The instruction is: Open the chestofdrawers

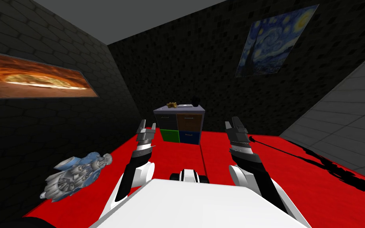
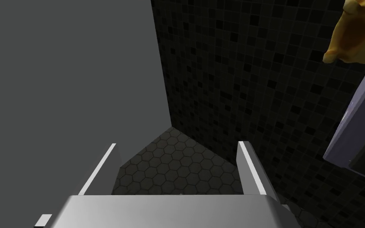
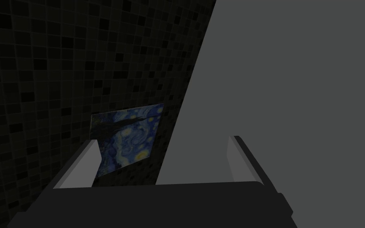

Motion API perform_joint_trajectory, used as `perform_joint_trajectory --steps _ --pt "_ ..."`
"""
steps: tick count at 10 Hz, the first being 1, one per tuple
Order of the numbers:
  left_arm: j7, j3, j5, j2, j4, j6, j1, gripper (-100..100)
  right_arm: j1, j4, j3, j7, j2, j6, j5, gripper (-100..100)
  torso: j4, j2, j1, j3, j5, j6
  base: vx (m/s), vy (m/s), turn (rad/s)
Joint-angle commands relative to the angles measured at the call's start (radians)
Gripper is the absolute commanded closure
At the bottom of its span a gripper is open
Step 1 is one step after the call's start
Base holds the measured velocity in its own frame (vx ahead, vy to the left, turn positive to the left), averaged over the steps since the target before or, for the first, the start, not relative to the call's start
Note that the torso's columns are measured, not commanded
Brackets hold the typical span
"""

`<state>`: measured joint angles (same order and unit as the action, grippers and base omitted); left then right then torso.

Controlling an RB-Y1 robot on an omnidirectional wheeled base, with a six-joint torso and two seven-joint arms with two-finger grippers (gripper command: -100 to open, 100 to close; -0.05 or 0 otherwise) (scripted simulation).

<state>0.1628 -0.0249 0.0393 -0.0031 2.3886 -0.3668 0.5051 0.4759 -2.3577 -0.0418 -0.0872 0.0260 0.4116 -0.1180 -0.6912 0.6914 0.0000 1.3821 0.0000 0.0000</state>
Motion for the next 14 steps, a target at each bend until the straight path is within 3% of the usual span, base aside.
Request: perform_joint_trajectory --steps 1,5,14 --pt "-0.002 0.001 -0.001 0.054 -0.017 0.0 -0.006 -100 0.0 0.0 0.0 0.0 0.0 0.0 0.0 0 -0.033 0.033 0.0 0.069 0.0 0.0 0.034 -0.022 -0.015" --pt "-0.01 0.006 -0.007 0.129 -0.095 0.0 -0.034 -100 0.0 0.0 0.0 0.0 0.0 0.0 0.0 0 -0.046 0.044 -0.001 0.095 0.0 0.0 0.08 -0.044 -0.03" --pt "-0.03 0.018 -0.021 0.155 -0.282 -0.001 -0.102 -100 0.0 0.0 0.0 0.0 0.0 0.0 0.0 0 -0.047 0.047 0.0 0.094 0.0 0.0 0.1 -0.056 -0.031"
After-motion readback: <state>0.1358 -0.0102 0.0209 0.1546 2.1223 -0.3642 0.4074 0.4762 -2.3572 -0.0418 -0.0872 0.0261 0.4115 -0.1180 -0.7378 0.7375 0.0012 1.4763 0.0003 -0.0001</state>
